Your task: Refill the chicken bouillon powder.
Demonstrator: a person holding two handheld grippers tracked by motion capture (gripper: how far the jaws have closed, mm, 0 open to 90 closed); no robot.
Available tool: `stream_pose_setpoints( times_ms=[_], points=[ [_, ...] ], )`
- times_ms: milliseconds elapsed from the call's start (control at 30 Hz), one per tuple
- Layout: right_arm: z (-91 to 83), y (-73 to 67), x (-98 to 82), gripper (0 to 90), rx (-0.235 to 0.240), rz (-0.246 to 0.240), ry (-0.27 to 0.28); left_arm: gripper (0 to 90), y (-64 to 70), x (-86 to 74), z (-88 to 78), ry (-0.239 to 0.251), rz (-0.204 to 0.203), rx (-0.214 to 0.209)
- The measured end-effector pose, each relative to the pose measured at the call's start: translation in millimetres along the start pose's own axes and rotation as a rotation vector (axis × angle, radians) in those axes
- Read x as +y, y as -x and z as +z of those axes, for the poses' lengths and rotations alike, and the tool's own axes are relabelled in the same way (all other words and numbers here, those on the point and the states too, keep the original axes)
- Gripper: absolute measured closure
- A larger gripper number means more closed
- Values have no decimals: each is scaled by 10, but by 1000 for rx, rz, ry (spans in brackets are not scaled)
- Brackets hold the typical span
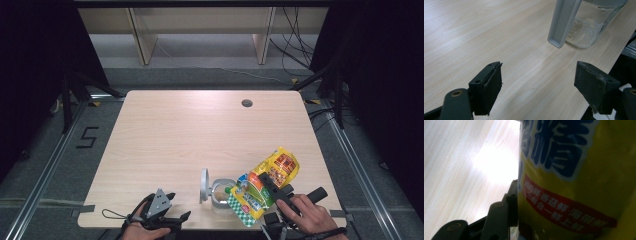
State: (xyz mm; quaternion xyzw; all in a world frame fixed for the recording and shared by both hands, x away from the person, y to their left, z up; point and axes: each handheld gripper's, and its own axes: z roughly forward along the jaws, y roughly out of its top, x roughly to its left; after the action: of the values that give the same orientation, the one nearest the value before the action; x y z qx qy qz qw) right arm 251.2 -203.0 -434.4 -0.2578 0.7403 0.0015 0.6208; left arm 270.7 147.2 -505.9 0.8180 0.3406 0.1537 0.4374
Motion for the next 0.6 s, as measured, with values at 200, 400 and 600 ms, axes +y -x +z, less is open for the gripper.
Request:
stream_pose_setpoints(
  times_ms=[200, 400, 600],
  points=[
    [-10, 14, 10, 585, -15, -21, 3, 214, -1, 0, 0, -1, 1, 0],
    [-8, 11, 3, 585, -20, -26, 0, 214, -2, 1, 0, 0, 1, 3],
    [-9, 5, 4, 585, -17, -30, 0, 214, -29, 4, -22, -27, 31, 18]
  ],
)
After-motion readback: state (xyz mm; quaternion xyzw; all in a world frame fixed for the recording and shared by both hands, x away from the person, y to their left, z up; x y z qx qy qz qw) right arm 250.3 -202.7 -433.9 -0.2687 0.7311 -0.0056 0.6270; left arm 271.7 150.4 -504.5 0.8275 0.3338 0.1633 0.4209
